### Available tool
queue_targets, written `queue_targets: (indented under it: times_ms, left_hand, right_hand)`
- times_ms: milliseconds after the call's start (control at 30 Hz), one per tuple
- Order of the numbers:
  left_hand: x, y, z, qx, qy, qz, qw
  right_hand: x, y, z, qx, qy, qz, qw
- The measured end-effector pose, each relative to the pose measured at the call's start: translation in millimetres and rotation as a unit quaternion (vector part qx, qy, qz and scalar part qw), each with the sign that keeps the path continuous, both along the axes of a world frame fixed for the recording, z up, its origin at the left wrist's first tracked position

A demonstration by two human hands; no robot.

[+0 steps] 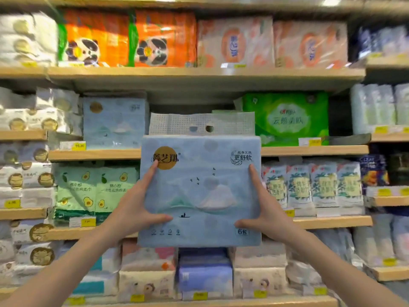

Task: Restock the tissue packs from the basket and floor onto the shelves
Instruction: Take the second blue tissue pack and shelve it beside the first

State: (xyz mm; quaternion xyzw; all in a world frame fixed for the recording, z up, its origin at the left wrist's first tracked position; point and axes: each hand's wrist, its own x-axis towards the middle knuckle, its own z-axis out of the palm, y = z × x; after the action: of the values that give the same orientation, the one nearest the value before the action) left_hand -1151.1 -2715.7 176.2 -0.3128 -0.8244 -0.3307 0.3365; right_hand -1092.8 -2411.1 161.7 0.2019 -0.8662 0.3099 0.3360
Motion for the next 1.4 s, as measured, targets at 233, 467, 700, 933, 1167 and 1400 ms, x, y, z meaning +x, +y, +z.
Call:
queue_targets:
  times_ms: [233, 467, 700, 933, 1167, 1400]
  left_hand:
    - [-22.8, -5.0, 54.9, 0.037, 0.064, 0.003, 0.997]
    - [-73.3, -32.2, 127.6, 0.023, 0.148, 0.010, 0.989]
    - [-138.4, -50.5, 187.2, 0.036, 0.243, 0.002, 0.969]
    - [-192.7, -46.2, 207.9, 0.061, 0.258, -0.031, 0.964]
    - [-237.7, -31.5, 205.1, 0.048, 0.267, -0.017, 0.962]
    - [-265.7, -20.5, 214.8, 0.037, 0.251, -0.010, 0.967]
  right_hand:
    - [-43.9, -2.1, 65.3, 0.029, 0.073, 0.016, 0.997]
    - [-106.3, -30.4, 132.3, 0.044, 0.157, 0.031, 0.986]
    - [-170.9, -49.9, 185.2, 0.042, 0.248, 0.019, 0.968]
    - [-209.8, -49.7, 214.9, 0.067, 0.302, -0.021, 0.951]
    - [-253.2, -40.5, 217.7, 0.081, 0.288, -0.045, 0.953]
    - [-282.1, -30.8, 225.8, 0.074, 0.278, -0.058, 0.956]
